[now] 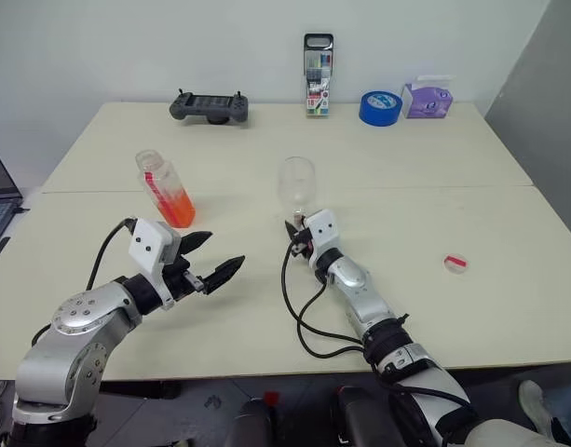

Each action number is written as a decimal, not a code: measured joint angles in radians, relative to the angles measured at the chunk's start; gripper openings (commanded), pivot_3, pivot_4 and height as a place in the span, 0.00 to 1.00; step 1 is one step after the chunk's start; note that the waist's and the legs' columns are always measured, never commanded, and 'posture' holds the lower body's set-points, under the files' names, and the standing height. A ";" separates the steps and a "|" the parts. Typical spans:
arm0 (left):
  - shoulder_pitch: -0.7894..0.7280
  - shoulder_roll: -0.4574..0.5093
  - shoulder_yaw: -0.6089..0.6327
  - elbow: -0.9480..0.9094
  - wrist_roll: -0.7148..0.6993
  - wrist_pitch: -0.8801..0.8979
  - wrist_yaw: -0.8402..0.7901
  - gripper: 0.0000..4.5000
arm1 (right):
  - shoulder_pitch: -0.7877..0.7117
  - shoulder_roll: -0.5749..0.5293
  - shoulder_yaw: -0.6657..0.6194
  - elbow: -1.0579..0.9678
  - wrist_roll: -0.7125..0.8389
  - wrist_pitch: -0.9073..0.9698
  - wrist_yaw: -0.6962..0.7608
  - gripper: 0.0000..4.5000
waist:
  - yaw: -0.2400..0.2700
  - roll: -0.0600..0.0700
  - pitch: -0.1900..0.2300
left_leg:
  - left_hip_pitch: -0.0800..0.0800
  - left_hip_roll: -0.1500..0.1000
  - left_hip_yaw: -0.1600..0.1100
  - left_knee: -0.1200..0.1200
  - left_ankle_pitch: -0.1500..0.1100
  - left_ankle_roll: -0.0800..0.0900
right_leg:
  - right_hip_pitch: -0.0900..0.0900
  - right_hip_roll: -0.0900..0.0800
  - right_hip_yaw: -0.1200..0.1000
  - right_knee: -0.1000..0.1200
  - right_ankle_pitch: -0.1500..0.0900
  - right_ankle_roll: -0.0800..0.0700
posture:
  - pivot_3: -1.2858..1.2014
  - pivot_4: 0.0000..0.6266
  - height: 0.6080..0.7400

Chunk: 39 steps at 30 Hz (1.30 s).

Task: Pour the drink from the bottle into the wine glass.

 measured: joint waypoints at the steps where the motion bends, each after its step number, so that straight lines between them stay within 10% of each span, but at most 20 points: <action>1: -0.001 0.000 -0.001 0.004 0.002 -0.001 0.000 1.00 | -0.001 0.000 0.001 -0.002 0.000 0.004 0.001 0.64 | 0.000 0.000 0.000 | 0.000 0.000 0.000 0.000 0.000 0.000 | 0.000 0.000 0.000 0.000 0.000 0.000 | 0.52 0.24 1.00; 6: -0.007 -0.002 -0.014 0.039 0.014 -0.007 -0.002 1.00 | 0.007 0.000 0.005 -0.027 0.000 0.030 0.005 0.99 | 0.000 0.000 0.000 | 0.000 0.000 0.000 0.000 0.000 0.000 | 0.000 0.000 0.000 0.000 0.000 0.000 | 0.52 0.24 1.00; 14: -0.020 -0.050 -0.017 0.103 0.042 -0.073 0.017 1.00 | 0.179 -0.087 0.064 -0.380 0.009 0.219 0.119 0.99 | 0.006 0.000 0.000 | -0.001 -0.001 0.000 0.000 0.000 0.000 | 0.000 -0.002 0.000 -0.001 0.000 0.000 | 0.52 0.24 1.00; 23: 0.007 -0.163 0.039 0.265 0.165 -0.288 0.135 1.00 | 0.371 -0.429 -0.065 -1.132 0.239 0.866 0.299 0.99 | 0.025 0.000 0.000 | -0.002 -0.002 -0.001 0.001 0.000 0.000 | 0.001 -0.003 -0.001 -0.002 0.000 0.001 | 0.52 0.24 1.00; 31: -0.048 -0.232 0.048 0.396 0.216 -0.359 0.246 1.00 | -0.182 -0.751 -0.344 -1.265 0.642 1.411 0.444 0.99 | 0.025 0.000 0.001 | -0.002 -0.001 -0.001 0.000 0.000 0.000 | 0.001 -0.002 -0.004 -0.004 0.000 0.000 | 0.52 0.24 1.00; 39: -0.133 -0.209 0.070 0.413 0.238 -0.407 0.293 1.00 | -0.453 -0.694 -0.391 -1.177 0.811 1.624 0.383 0.99 | 0.029 -0.001 0.001 | -0.006 -0.004 -0.002 0.001 0.000 0.001 | -0.001 -0.006 -0.004 -0.005 0.000 0.000 | 0.52 0.24 1.00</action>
